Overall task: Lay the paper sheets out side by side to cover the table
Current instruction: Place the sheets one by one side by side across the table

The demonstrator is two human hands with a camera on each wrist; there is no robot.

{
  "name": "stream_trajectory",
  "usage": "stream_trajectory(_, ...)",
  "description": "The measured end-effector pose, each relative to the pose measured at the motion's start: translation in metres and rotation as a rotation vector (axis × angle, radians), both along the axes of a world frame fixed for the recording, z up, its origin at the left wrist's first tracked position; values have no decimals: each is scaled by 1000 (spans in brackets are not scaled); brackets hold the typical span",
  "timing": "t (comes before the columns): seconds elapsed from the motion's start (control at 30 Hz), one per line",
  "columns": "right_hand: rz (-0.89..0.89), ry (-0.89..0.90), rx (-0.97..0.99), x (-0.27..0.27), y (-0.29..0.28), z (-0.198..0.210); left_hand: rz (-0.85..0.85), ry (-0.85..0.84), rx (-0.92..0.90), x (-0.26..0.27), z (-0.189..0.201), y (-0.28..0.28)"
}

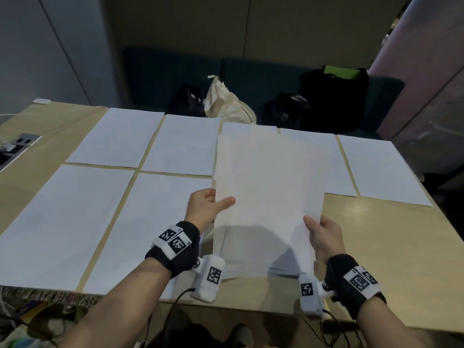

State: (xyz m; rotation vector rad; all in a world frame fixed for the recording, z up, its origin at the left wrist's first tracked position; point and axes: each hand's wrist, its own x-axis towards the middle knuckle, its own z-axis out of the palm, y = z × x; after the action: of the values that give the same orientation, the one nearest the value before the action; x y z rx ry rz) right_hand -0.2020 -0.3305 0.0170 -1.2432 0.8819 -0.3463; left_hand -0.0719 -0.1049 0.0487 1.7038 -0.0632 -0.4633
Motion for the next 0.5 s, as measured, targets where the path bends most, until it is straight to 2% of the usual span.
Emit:
stream_trajectory(0.1, -117, 1, -31, -6, -11, 4, -11, 12, 9, -4, -9, -3)
stream_trajectory(0.33, -305, -22, -54, -32, -46, 8, -150, -88, 423, -25, -35, 0)
stream_trajectory(0.5, -364, -9, -46, -42, -57, 9, -212, -136, 517, -35, -43, 1)
